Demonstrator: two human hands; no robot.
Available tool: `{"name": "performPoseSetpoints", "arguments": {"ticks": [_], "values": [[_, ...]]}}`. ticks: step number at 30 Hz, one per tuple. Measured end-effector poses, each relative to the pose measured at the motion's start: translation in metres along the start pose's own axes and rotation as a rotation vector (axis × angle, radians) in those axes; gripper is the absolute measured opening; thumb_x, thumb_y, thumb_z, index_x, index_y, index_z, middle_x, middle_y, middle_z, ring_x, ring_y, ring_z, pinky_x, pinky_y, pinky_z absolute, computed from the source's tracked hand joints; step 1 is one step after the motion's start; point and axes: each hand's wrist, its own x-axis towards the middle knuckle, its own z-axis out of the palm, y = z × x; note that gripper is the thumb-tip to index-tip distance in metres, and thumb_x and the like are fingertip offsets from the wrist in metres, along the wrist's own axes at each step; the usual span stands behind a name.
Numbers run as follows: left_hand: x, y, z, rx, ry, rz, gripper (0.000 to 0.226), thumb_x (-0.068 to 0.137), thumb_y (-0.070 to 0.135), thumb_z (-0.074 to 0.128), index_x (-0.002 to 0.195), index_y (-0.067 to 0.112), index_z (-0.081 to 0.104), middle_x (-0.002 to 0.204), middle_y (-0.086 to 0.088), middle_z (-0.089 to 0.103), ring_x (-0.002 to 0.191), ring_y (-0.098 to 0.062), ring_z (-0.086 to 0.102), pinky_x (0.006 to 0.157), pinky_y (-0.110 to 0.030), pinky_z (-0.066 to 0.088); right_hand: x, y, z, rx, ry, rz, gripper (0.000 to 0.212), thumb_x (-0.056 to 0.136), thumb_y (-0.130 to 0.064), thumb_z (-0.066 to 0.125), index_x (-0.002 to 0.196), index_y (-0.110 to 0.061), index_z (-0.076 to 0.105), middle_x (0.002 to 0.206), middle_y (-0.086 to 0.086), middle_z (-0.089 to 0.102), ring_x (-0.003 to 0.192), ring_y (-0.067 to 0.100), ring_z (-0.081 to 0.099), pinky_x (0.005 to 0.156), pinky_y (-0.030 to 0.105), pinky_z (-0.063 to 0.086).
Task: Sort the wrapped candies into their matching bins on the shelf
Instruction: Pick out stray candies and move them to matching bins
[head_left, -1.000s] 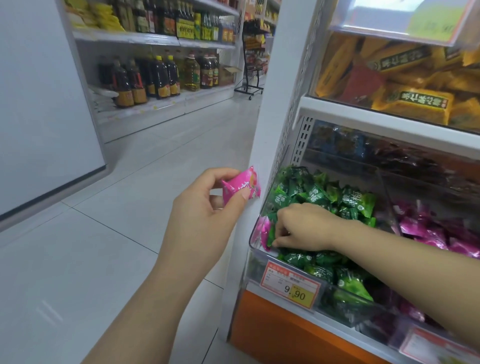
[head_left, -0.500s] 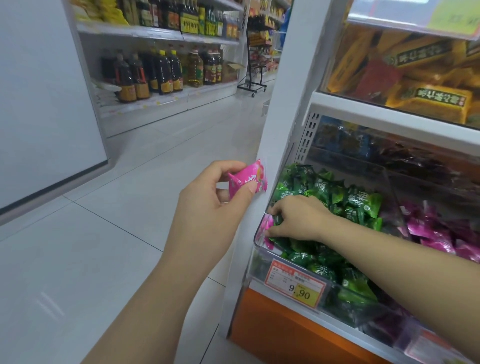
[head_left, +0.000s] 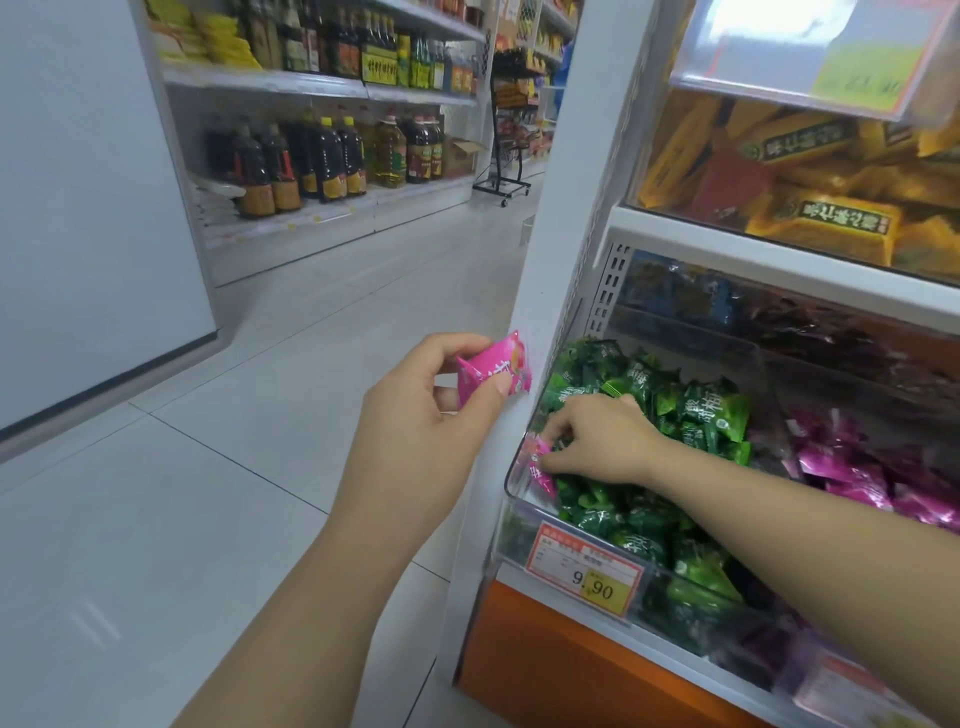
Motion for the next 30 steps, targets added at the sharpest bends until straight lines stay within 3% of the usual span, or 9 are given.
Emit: {"name": "performPoseSetpoints", "arguments": {"ticks": [2,5,9,12,16,18,20,25,30], "values": [[0.000,0.001,-0.001,-0.006,-0.001,0.002,0.016,0.084,0.030,0.065,0.100,0.034,0.063,0.087,0.023,0.065,0.067,0.001,0.060,0.060,-0.007,0.044,-0.010,0.002,-0.011,0.208,0.024,0.001,0.013,0.078,-0.037,0.070,0.071,-0.026,0.069,0.070,-0.014,0.056,0.074,0.007,0.054,0.085,0.030,0.037],[-0.001,0.003,0.001,-0.012,-0.011,0.013,0.016,0.083,0.030,0.065,0.098,0.036,0.062,0.088,0.022,0.065,0.071,-0.003,0.063,0.062,-0.012,0.048,-0.033,0.003,-0.032,0.552,0.106,0.021,0.009,0.083,-0.027,0.069,0.086,-0.019,0.069,0.079,-0.009,0.060,0.061,0.009,0.050,0.060,0.016,0.039],[-0.005,0.006,0.010,-0.022,-0.032,0.030,0.018,0.081,0.032,0.066,0.096,0.040,0.061,0.091,0.013,0.066,0.075,-0.017,0.066,0.066,-0.017,0.051,-0.067,0.013,-0.049,1.038,0.220,0.069,0.008,0.087,-0.008,0.061,0.088,-0.016,0.059,0.081,0.011,0.062,0.079,0.018,0.061,0.071,0.023,0.050],[-0.014,0.015,0.025,-0.029,-0.124,0.037,0.026,0.075,0.043,0.069,0.097,0.041,0.055,0.094,0.010,0.068,0.078,-0.014,0.068,0.073,-0.020,0.051,-0.095,0.023,-0.053,1.250,0.269,0.100,0.009,0.087,-0.012,0.061,0.093,-0.013,0.055,0.083,0.015,0.053,0.077,0.017,0.065,0.067,0.023,0.054],[-0.031,0.026,0.053,-0.037,-0.264,0.026,0.042,0.058,0.062,0.061,0.091,0.039,0.050,0.091,0.009,0.069,0.075,-0.009,0.068,0.072,-0.023,0.050,-0.134,0.038,-0.051,1.354,0.264,0.091,0.045,0.070,-0.036,0.075,0.106,-0.013,0.061,0.089,0.006,0.070,0.086,0.016,0.066,0.076,0.026,0.055],[-0.039,0.030,0.072,-0.059,-0.350,-0.007,0.041,0.061,0.057,0.064,0.093,0.036,0.051,0.095,0.007,0.069,0.074,-0.007,0.068,0.073,-0.025,0.051,-0.153,0.047,-0.049,1.360,0.280,0.086,0.052,0.060,-0.046,0.083,0.102,-0.019,0.068,0.101,0.010,0.070,0.092,0.019,0.066,0.086,0.032,0.055],[-0.043,0.033,0.092,-0.011,-0.411,0.002,0.031,0.073,0.048,0.069,0.097,0.036,0.052,0.101,0.008,0.067,0.074,-0.005,0.068,0.075,-0.026,0.052,-0.170,0.056,-0.051,1.325,0.365,0.131,0.039,0.063,-0.043,0.081,0.096,-0.024,0.072,0.101,0.009,0.070,0.094,0.021,0.065,0.092,0.037,0.051],[-0.044,0.041,0.145,0.096,-0.456,0.086,0.023,0.085,0.034,0.067,0.103,0.034,0.053,0.093,0.014,0.060,0.063,0.002,0.059,0.058,-0.012,0.045,-0.206,0.096,-0.067,0.961,0.683,0.249,0.028,0.069,-0.031,0.074,0.096,-0.028,0.067,0.085,-0.010,0.070,0.078,0.005,0.062,0.073,0.017,0.048],[-0.048,0.049,0.195,0.327,-0.477,0.283,0.033,0.086,0.036,0.065,0.117,0.031,0.054,0.110,0.016,0.059,0.097,-0.004,0.055,0.096,-0.032,0.045,-0.224,0.154,-0.061,0.367,0.836,0.472,0.034,0.080,-0.019,0.074,0.112,-0.013,0.062,0.092,-0.006,0.064,0.083,0.015,0.060,0.081,0.026,0.045]]}}
